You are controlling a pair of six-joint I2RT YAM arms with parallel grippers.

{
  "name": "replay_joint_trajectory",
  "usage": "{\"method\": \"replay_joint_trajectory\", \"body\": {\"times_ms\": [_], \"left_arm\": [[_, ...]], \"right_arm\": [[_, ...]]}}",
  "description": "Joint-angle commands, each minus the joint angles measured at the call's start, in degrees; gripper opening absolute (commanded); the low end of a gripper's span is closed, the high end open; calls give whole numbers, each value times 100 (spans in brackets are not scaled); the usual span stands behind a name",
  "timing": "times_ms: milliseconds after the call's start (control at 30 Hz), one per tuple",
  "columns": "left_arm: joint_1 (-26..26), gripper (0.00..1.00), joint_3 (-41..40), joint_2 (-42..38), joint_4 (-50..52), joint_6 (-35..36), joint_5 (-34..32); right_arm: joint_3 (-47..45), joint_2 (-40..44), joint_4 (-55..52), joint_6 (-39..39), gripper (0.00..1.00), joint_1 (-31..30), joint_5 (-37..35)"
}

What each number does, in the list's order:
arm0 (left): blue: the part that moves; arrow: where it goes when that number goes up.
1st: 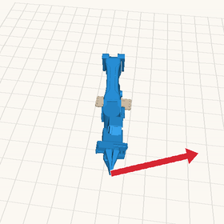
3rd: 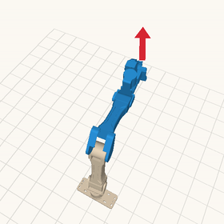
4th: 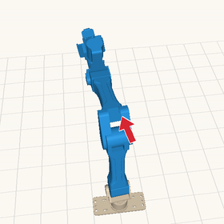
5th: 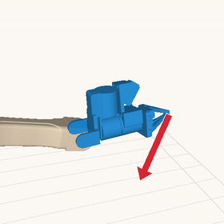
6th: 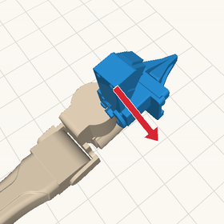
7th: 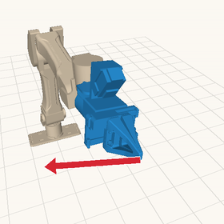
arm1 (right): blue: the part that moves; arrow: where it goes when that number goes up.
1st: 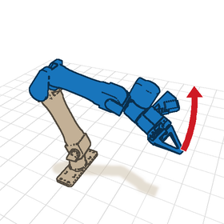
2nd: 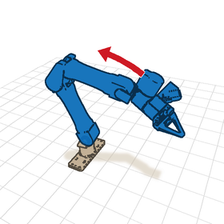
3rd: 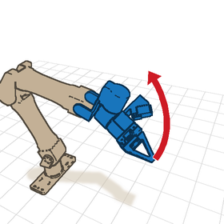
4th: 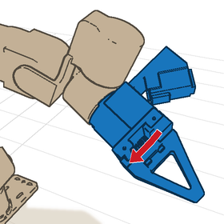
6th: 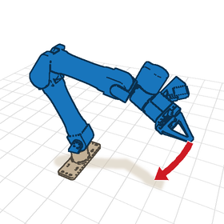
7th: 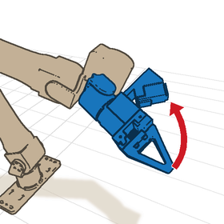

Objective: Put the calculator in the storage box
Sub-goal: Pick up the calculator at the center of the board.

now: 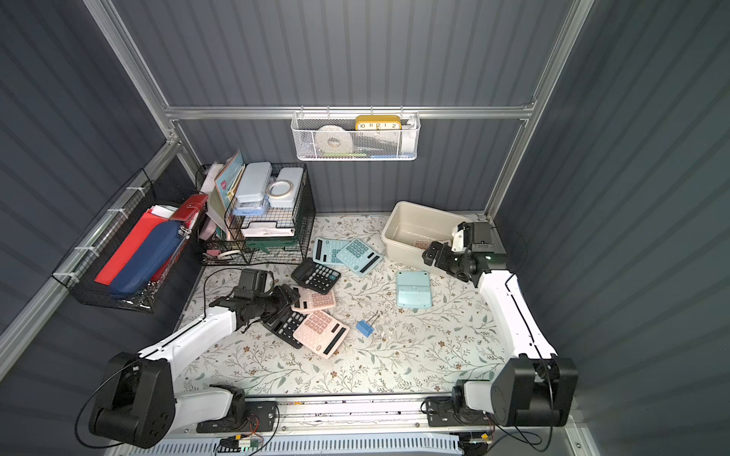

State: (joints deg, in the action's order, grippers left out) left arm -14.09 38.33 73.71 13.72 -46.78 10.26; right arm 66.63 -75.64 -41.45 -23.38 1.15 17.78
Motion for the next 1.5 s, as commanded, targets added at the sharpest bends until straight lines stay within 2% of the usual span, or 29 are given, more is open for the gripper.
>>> {"method": "replay_joint_trajectory", "body": {"times_ms": [0,100,267,367,433,500,567,700,833,933,1100,1333,1467], "left_arm": [[35,65,-42,15,-266,-58,347],[96,60,-104,178,-418,-57,507],[134,46,-253,461,-844,-76,873],[143,32,-251,538,-921,-76,962],[143,14,-224,508,-892,-32,972],[143,5,-196,394,-800,-2,921],[143,1,-117,253,-595,100,845],[143,0,183,23,-243,301,716],[71,0,633,47,106,460,989],[-170,0,1056,81,435,512,978],[-551,0,1790,151,832,508,921],[-761,0,2567,370,1385,667,632],[-766,0,2786,503,1880,908,73]], "right_arm": [[-62,110,135,-37,99,-33,83],[-71,127,137,-36,99,-31,68],[-98,163,154,-25,99,-33,55],[-133,172,168,-27,99,-29,52],[-150,163,189,-18,99,-29,83],[-168,164,207,-33,99,-28,79],[-183,164,215,-27,99,-34,109],[-203,196,216,-65,99,-34,41],[-212,315,180,-223,99,-27,-292],[-229,451,134,-487,99,-27,-1085],[-177,585,12,-646,99,-11,-1801],[-186,901,6,-658,99,34,-1884],[-191,901,-26,-638,99,60,-1857]]}}
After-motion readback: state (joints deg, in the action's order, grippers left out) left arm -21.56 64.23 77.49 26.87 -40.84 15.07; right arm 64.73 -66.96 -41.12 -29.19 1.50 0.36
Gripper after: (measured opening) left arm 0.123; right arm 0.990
